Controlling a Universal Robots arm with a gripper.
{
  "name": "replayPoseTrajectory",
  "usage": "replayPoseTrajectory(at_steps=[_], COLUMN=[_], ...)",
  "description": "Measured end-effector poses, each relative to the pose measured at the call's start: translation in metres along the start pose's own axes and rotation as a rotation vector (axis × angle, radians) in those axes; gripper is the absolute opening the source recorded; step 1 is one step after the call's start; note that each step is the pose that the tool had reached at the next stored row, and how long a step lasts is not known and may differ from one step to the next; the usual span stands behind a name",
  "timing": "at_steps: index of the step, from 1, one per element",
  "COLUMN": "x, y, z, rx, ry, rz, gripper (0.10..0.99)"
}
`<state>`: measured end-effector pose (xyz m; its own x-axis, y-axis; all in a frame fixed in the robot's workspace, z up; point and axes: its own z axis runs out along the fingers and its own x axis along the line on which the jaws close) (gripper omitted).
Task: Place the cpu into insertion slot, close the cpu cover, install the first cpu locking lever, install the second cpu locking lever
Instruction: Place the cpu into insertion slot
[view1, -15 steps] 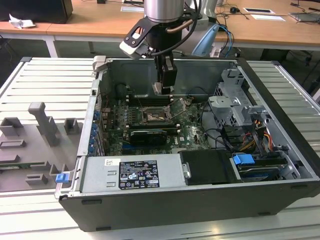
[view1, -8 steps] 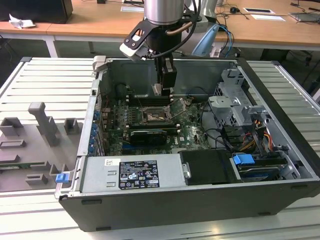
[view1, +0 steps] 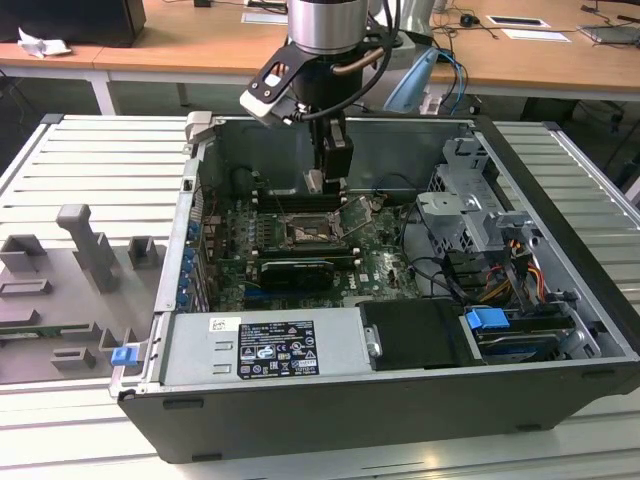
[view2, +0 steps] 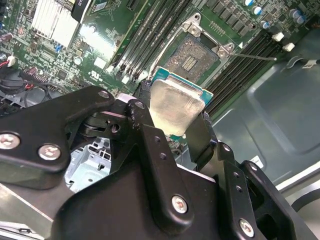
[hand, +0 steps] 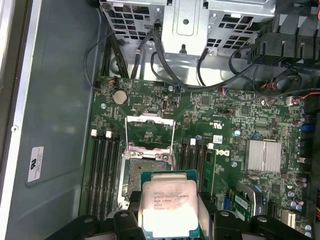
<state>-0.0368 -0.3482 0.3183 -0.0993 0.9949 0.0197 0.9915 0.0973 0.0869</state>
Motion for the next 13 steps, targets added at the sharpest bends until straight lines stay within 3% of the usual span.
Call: replayPoseTrajectory(at_steps=[4,13], x=[0.0000,0.0001], y=[-0.0004,-0.0016], z=[0.0025,0.0085], rx=[0.000,-0.001], ry=[-0.0001,-0.0049], rz=[0.001,0.057], gripper=[0.529,0.529])
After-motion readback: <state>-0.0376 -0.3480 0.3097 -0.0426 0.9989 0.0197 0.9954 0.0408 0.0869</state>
